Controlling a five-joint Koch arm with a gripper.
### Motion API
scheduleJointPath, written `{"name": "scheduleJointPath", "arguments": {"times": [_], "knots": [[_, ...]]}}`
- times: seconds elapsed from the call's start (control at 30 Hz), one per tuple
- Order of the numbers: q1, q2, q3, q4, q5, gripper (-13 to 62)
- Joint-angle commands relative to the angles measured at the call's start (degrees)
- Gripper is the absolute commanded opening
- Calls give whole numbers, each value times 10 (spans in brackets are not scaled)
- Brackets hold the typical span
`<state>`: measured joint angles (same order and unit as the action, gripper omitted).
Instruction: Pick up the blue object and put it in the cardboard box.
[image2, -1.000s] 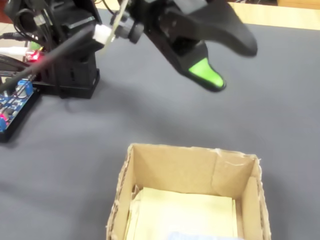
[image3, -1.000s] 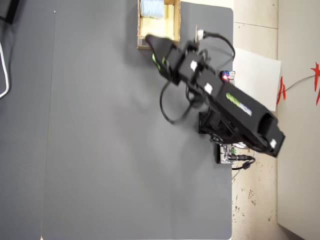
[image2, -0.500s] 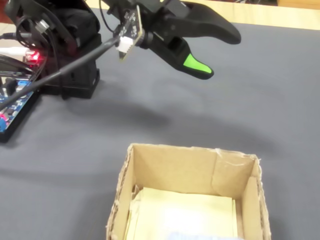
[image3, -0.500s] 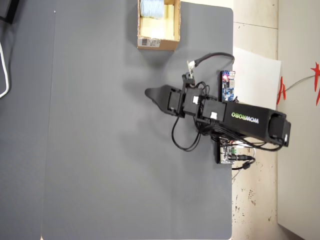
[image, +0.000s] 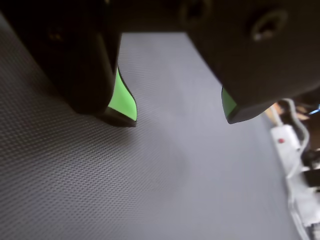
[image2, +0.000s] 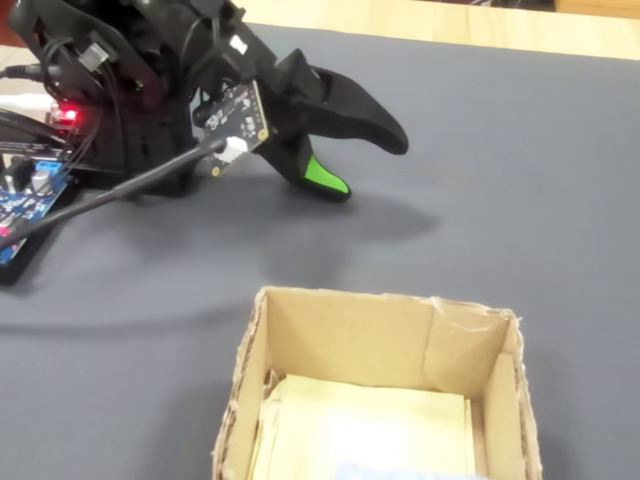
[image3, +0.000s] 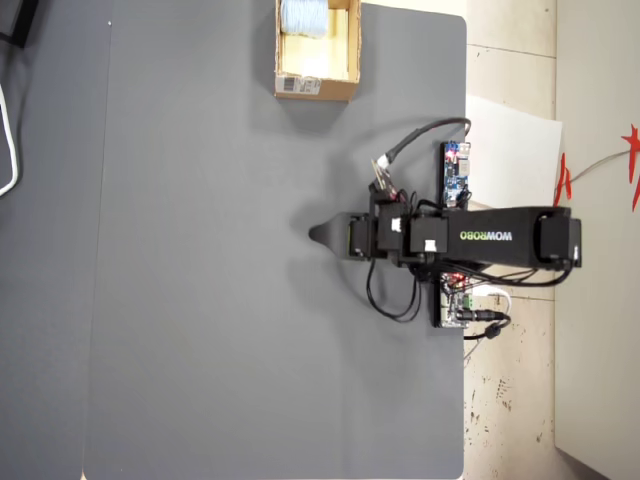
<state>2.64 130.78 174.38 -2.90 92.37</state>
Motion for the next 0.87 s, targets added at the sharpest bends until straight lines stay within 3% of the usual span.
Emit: {"name": "scheduleJointPath", "arguments": {"times": [0.0, 0.83], "knots": [[-3, 49, 10, -18, 11, 340], [2, 49, 43, 9, 6, 340]]}}
